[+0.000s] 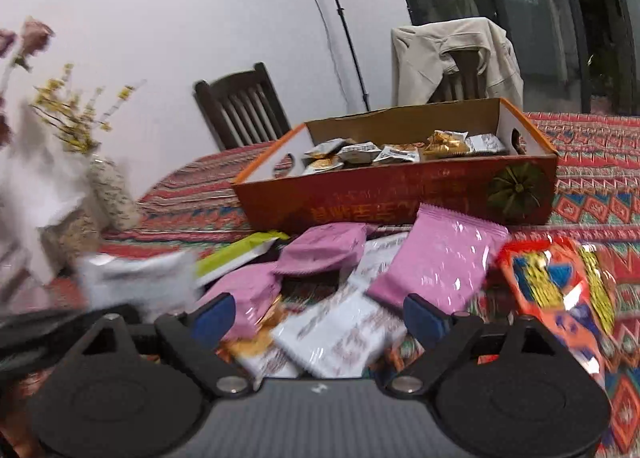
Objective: Organize snacks
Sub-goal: 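Grasp a white cracker packet with the right gripper while the left gripper grasps a thin white packet, then lift both held packets from the pile toward the box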
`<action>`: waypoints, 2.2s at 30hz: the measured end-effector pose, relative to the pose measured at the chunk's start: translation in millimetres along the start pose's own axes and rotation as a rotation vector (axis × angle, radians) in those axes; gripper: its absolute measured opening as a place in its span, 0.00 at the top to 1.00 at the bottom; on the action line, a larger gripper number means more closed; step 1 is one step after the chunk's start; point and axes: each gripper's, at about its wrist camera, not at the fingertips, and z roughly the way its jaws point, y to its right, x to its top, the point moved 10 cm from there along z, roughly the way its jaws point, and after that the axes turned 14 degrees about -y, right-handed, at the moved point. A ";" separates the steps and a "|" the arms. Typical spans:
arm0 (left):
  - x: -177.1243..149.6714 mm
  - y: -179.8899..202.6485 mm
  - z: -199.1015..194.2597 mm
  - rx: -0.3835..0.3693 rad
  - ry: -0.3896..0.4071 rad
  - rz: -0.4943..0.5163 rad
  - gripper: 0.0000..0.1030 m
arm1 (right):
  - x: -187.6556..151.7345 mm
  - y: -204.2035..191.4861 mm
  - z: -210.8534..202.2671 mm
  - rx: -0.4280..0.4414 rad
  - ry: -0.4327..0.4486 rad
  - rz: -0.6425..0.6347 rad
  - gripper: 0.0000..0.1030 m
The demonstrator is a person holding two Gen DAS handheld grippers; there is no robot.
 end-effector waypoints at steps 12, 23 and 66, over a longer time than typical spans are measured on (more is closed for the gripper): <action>-23.6 -12.4 -16.5 -0.029 -0.010 -0.026 0.92 | -25.9 12.2 17.2 -0.263 -0.065 -0.076 0.30; -34.1 2.1 -34.7 -0.004 0.005 -0.005 0.92 | -32.7 23.2 12.7 -0.229 -0.095 -0.100 0.56; -39.0 60.5 -50.7 0.069 -0.036 0.084 0.80 | -94.9 33.7 -137.0 -0.043 0.078 -0.077 0.57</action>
